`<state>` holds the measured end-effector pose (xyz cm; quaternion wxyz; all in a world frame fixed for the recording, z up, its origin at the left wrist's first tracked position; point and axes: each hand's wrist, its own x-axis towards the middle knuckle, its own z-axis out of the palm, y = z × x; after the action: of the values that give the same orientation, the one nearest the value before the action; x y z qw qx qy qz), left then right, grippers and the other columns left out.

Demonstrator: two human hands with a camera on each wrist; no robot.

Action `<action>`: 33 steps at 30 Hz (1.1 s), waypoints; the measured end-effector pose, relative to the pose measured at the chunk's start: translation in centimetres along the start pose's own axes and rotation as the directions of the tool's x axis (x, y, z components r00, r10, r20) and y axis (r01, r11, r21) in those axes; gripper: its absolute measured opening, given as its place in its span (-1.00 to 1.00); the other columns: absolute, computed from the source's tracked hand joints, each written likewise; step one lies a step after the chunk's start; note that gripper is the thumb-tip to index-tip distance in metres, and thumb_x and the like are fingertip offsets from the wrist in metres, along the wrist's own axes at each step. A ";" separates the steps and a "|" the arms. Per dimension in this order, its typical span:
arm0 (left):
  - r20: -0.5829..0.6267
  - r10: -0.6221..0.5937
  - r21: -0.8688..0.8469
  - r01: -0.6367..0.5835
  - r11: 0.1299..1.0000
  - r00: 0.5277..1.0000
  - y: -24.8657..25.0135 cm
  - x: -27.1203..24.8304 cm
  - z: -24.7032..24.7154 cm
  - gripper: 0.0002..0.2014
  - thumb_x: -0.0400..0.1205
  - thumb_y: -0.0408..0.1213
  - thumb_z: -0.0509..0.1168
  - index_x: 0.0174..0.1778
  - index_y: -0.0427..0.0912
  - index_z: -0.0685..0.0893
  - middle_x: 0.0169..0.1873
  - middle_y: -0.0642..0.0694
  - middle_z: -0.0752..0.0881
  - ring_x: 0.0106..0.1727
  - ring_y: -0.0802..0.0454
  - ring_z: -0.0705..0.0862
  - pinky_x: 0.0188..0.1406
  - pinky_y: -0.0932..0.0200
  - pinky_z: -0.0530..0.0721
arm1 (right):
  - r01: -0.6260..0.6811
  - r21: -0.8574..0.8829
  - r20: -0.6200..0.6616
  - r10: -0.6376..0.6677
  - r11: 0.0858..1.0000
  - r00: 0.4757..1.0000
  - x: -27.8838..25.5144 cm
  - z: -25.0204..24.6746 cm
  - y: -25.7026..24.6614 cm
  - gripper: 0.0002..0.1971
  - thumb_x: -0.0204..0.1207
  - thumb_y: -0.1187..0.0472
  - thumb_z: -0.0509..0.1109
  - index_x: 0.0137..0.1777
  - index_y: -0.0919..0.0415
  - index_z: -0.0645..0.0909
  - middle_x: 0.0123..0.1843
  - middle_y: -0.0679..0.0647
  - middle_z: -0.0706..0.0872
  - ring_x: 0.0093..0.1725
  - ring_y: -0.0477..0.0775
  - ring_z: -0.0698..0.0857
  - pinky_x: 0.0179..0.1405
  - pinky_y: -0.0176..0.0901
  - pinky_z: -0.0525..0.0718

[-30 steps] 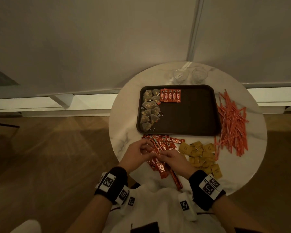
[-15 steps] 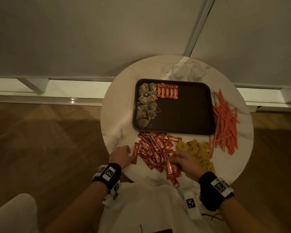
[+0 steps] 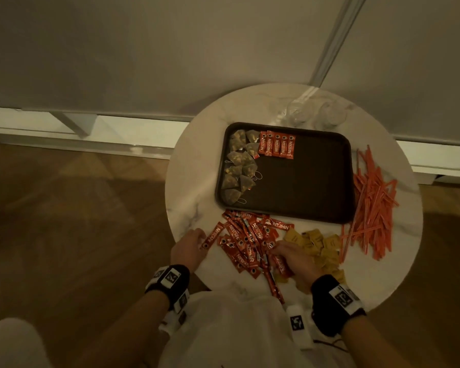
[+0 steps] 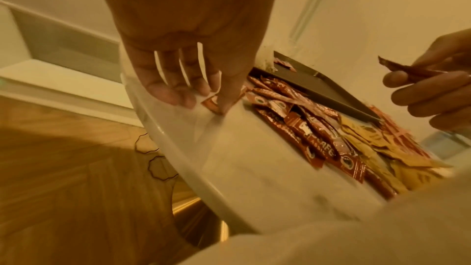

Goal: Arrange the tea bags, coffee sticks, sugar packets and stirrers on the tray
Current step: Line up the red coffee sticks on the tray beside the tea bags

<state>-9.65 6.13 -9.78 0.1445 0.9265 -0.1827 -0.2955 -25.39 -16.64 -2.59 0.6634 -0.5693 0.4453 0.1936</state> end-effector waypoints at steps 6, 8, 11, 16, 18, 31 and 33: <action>-0.091 -0.119 0.007 0.120 0.993 0.989 1.5 -0.6 1.1 -0.80 0.65 -0.09 0.36 0.11 -0.07 0.61 0.07 -0.04 0.58 0.00 -0.01 0.62 -0.06 0.11 0.56 | 0.062 -0.106 0.142 -0.047 0.992 0.989 0.8 -1.4 0.4 -0.85 0.68 0.25 0.33 0.00 0.36 0.64 -0.15 0.32 0.81 -0.28 0.17 0.73 -0.36 -0.11 0.66; -0.079 -0.179 -0.022 0.178 0.984 0.981 1.6 -0.8 0.8 -0.87 0.66 -0.15 0.35 0.04 -0.10 0.64 0.04 -0.09 0.64 0.01 -0.08 0.65 -0.02 0.06 0.60 | 0.073 -0.074 0.173 -0.060 0.995 0.983 0.6 -1.8 0.4 -0.86 0.71 0.29 0.27 0.11 0.37 0.60 -0.18 0.25 0.84 -0.23 0.21 0.79 -0.30 -0.10 0.70; -0.052 -0.192 -0.070 0.188 0.980 0.980 0.3 -0.8 -0.2 -0.93 0.64 -0.20 0.38 -0.12 0.00 0.61 -0.07 -0.07 0.73 -0.02 -0.11 0.70 -0.06 0.07 0.65 | 0.098 -0.058 0.135 -0.089 0.994 0.987 0.6 -2.0 0.2 -0.89 0.72 0.27 0.27 0.07 0.28 0.60 -0.29 0.19 0.76 -0.36 0.10 0.72 -0.28 -0.04 0.61; -0.068 0.098 -0.143 -0.107 0.984 0.993 0.7 -0.9 -4.2 -0.93 0.60 -0.27 0.45 -0.09 0.01 0.73 -0.16 0.05 0.71 -0.16 0.03 0.68 -0.10 0.06 0.68 | 0.154 -0.140 0.056 -0.148 0.978 0.987 0.4 -0.8 -1.5 -0.84 0.73 0.27 0.25 -0.09 0.12 0.59 -0.43 -0.02 0.61 -0.54 -0.12 0.55 -0.55 -0.32 0.45; -0.069 0.278 -0.152 -0.286 0.946 0.958 2.3 -1.3 -5.6 -0.93 0.59 -0.29 0.47 -0.05 -0.05 0.77 -0.18 0.06 0.70 -0.20 0.06 0.65 -0.15 0.13 0.65 | 0.190 -0.184 0.052 -0.183 0.964 0.982 0.7 0.0 -2.1 -0.85 0.72 0.25 0.28 -0.09 0.13 0.60 -0.44 -0.09 0.61 -0.59 -0.26 0.54 -0.58 -0.43 0.41; 0.204 0.447 -0.356 -0.359 0.863 0.871 10.1 1.6 -3.6 -0.92 0.60 -0.26 0.47 -0.14 -0.01 0.70 -0.30 0.24 0.63 -0.28 0.40 0.58 -0.27 0.56 0.46 | 0.093 0.077 0.152 -0.103 0.993 0.983 1.7 2.1 -2.5 -0.70 0.68 -0.07 0.27 0.14 0.08 0.73 0.05 0.13 0.86 0.07 0.15 0.83 0.20 0.00 0.74; 0.188 0.451 -0.392 -0.354 0.849 0.872 10.6 1.9 -3.2 -0.94 0.57 -0.26 0.50 -0.10 -0.12 0.76 -0.24 0.13 0.71 -0.20 0.27 0.66 -0.17 0.52 0.53 | 0.118 0.034 0.184 -0.122 0.992 0.975 1.8 1.8 -2.3 -0.81 0.67 0.13 0.36 0.18 0.16 0.68 -0.02 0.09 0.85 -0.06 0.02 0.83 -0.01 -0.17 0.76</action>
<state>-9.02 -3.59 -4.22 0.3373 0.7769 -0.3380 -0.4104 -22.01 -16.07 -2.75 0.7190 -0.5669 0.3484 0.2005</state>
